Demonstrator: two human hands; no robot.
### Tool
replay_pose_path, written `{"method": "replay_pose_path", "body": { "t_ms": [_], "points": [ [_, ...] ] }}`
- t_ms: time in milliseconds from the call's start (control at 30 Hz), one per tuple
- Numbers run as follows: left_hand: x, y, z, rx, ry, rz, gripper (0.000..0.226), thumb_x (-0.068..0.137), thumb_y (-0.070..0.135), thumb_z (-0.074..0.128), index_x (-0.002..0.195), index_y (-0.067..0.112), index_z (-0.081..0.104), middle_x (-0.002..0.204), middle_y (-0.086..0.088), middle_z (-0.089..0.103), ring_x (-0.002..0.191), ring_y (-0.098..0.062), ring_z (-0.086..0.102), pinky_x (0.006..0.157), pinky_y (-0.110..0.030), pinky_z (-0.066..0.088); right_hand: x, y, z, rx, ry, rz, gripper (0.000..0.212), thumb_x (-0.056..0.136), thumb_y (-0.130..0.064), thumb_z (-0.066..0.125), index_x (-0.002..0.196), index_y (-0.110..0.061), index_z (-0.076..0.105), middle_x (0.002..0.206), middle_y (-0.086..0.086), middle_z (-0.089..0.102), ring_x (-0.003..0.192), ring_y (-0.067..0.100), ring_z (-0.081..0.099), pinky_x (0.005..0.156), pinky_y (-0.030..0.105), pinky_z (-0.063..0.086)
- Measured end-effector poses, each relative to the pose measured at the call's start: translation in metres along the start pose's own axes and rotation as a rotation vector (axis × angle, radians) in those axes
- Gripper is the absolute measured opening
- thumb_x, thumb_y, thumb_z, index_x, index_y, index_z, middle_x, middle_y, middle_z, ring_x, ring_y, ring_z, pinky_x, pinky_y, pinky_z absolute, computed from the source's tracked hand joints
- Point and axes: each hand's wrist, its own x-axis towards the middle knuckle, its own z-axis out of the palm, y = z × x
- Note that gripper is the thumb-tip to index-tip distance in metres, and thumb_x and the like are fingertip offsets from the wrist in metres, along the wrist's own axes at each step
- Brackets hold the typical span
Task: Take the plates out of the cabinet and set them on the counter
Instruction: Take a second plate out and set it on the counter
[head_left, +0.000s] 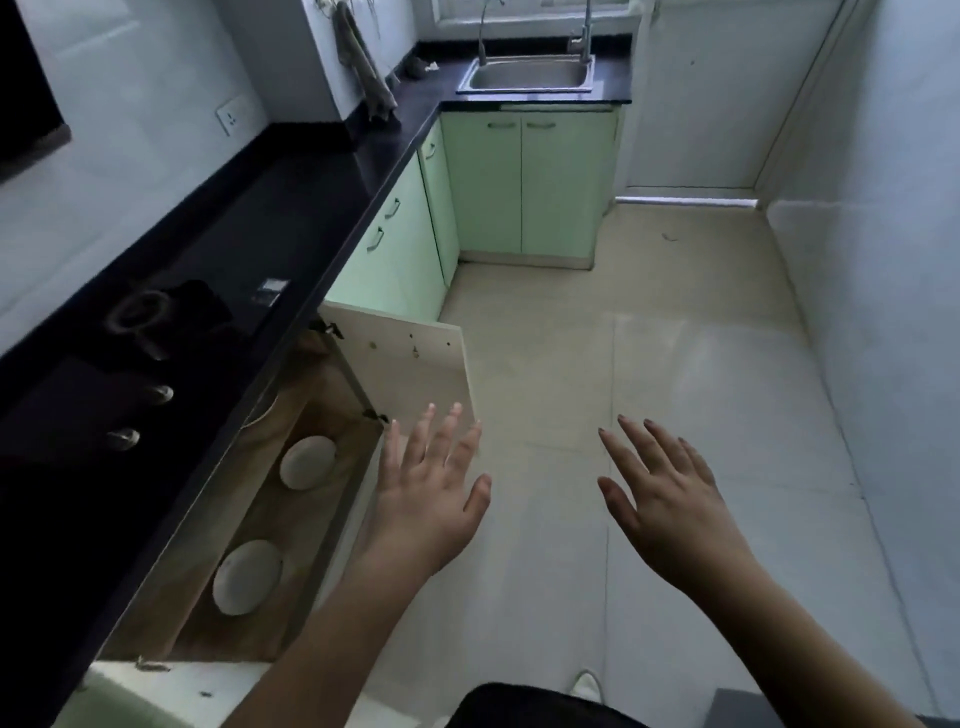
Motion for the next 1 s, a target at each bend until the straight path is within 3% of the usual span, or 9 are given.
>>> {"method": "replay_pose_path", "body": {
  "t_ms": [167, 300, 433, 600, 1000],
  "points": [
    [0.010, -0.008, -0.002, -0.069, -0.014, -0.174, 0.068, 0.090, 0.058, 0.006, 0.155, 0.038, 0.010, 0.165, 0.007, 0.010, 0.150, -0.020, 0.001, 0.118, -0.049, -0.003, 0.058, -0.008, 0.002, 0.036, -0.030, -0.152, 0.055, 0.101, -0.047, 0.030, 0.152, -0.028, 0.027, 0.160, -0.001, 0.024, 0.149, 0.022, 0.015, 0.119, 0.037, 0.004],
    [0.005, -0.040, -0.002, -0.091, 0.025, -0.317, 0.066, 0.092, 0.058, 0.010, 0.154, 0.036, 0.020, 0.163, 0.005, 0.022, 0.149, -0.024, 0.015, 0.118, -0.050, 0.010, 0.102, -0.040, 0.009, 0.029, -0.107, -0.329, 0.067, 0.094, -0.058, 0.008, 0.154, -0.031, 0.016, 0.163, -0.003, 0.014, 0.150, 0.019, 0.004, 0.120, 0.036, -0.002],
    [-0.002, -0.087, 0.007, -0.107, 0.079, -0.401, 0.062, 0.097, 0.057, 0.016, 0.153, 0.032, 0.027, 0.160, 0.002, 0.030, 0.146, -0.021, 0.024, 0.118, -0.042, 0.010, 0.140, -0.080, 0.013, 0.018, -0.130, -0.513, 0.072, 0.091, -0.060, 0.000, 0.154, -0.029, 0.015, 0.163, 0.000, 0.014, 0.150, 0.019, 0.005, 0.121, 0.040, 0.001],
    [0.007, -0.138, 0.025, -0.120, 0.056, -0.506, 0.068, 0.096, 0.057, 0.010, 0.154, 0.026, 0.027, 0.161, 0.002, 0.027, 0.149, -0.021, 0.017, 0.120, -0.045, 0.012, 0.187, -0.127, 0.014, -0.031, -0.131, -0.651, 0.063, 0.097, -0.055, 0.012, 0.154, -0.029, 0.016, 0.163, -0.001, 0.015, 0.150, 0.020, 0.005, 0.122, 0.041, 0.002],
    [0.044, -0.207, 0.035, -0.185, 0.087, -0.644, 0.066, 0.098, 0.058, 0.010, 0.154, 0.028, 0.026, 0.160, 0.003, 0.030, 0.148, -0.020, 0.020, 0.120, -0.043, 0.006, 0.279, -0.214, 0.036, -0.091, -0.152, -0.782, 0.060, 0.100, -0.054, 0.021, 0.154, -0.028, 0.018, 0.162, 0.000, 0.020, 0.149, 0.023, 0.011, 0.121, 0.045, 0.008]
  ]
}}
